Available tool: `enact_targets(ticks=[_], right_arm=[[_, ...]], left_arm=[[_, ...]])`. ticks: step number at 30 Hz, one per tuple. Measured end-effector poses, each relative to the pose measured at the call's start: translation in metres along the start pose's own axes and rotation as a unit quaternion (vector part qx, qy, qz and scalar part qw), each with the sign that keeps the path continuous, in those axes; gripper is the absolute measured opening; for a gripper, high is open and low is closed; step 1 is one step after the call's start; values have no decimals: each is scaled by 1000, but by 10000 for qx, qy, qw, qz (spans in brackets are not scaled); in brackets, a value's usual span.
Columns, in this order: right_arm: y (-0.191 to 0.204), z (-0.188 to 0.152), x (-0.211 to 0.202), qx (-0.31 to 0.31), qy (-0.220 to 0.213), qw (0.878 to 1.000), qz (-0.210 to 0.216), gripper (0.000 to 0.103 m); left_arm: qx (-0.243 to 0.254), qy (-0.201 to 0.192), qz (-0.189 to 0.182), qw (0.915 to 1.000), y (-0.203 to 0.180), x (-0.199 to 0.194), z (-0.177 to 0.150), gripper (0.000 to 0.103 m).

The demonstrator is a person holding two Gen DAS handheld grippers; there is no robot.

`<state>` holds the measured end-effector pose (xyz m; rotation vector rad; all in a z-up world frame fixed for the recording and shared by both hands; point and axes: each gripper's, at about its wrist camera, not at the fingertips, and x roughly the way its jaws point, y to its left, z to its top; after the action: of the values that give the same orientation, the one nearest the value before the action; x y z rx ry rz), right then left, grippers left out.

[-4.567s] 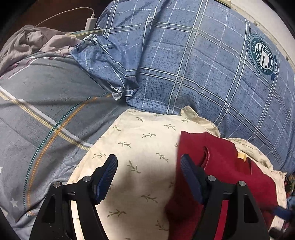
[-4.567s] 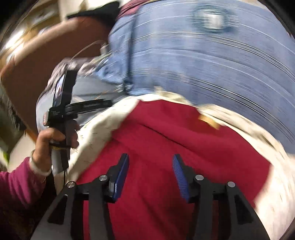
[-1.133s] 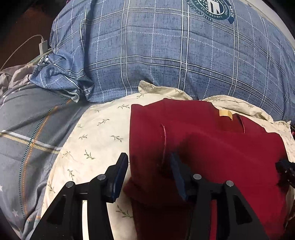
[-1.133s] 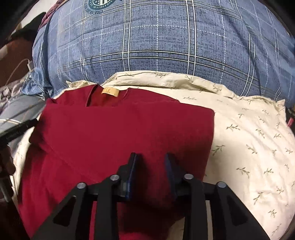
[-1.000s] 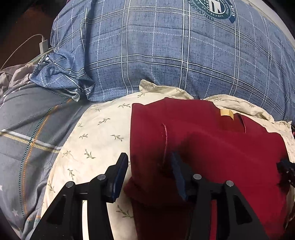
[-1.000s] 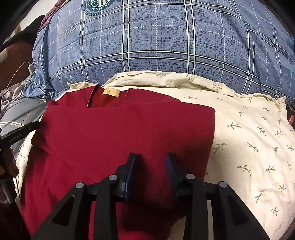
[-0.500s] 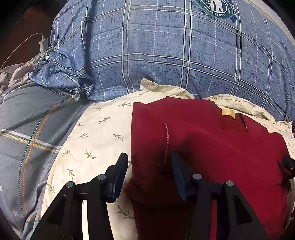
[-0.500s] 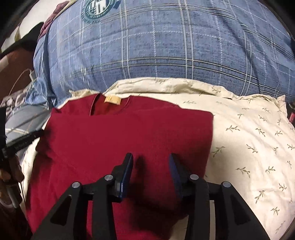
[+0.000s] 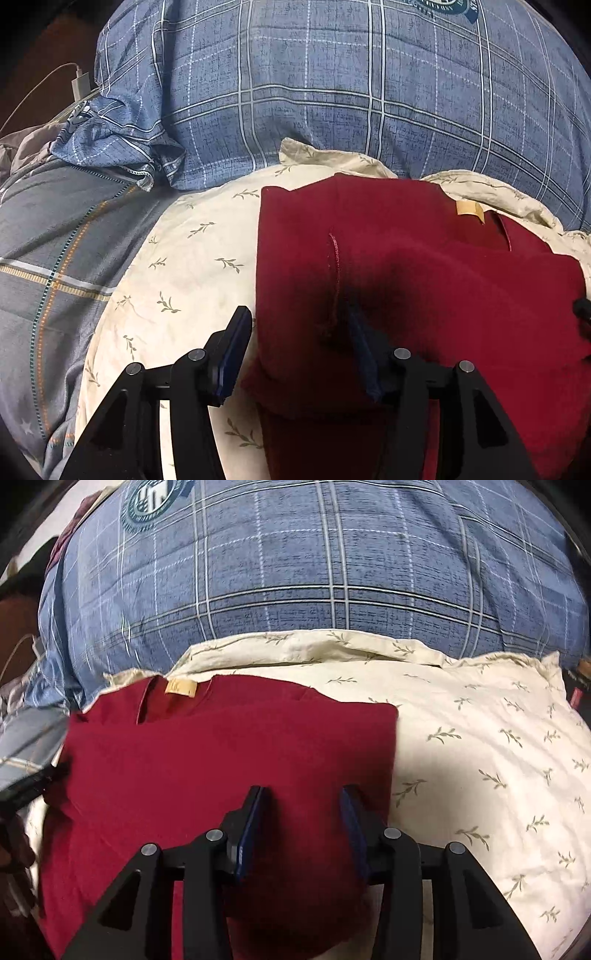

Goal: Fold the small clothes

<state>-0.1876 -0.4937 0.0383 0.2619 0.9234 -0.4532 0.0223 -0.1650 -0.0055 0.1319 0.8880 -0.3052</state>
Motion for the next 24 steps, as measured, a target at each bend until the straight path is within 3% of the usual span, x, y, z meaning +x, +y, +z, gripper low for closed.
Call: enact_targets(ticks=[6, 9, 12, 16, 19, 24], right_arm=[[12, -11, -34, -396, -17, 9991, -159, 50], [7, -24, -11, -444, 498, 9967, -466, 51], [1, -25, -25, -141, 405, 9988, -238, 51], [9, -31, -71, -301, 53, 9995, -84, 53], [6, -50, -94, -327, 140, 9991, 236, 64], [-4, -92, -120, -264, 405, 9966, 666, 65]], left_arm=[[-132, -53, -122, 9998, 8, -17, -5, 53], [-170, 20, -160, 9997, 9, -31, -14, 53], [-173, 4, -189, 9997, 10, -50, -23, 53], [39, -83, -167, 9998, 12, -81, -45, 53], [108, -72, -250, 9996, 21, -102, -66, 53], [129, 96, -372, 9992, 34, -129, -97, 53]])
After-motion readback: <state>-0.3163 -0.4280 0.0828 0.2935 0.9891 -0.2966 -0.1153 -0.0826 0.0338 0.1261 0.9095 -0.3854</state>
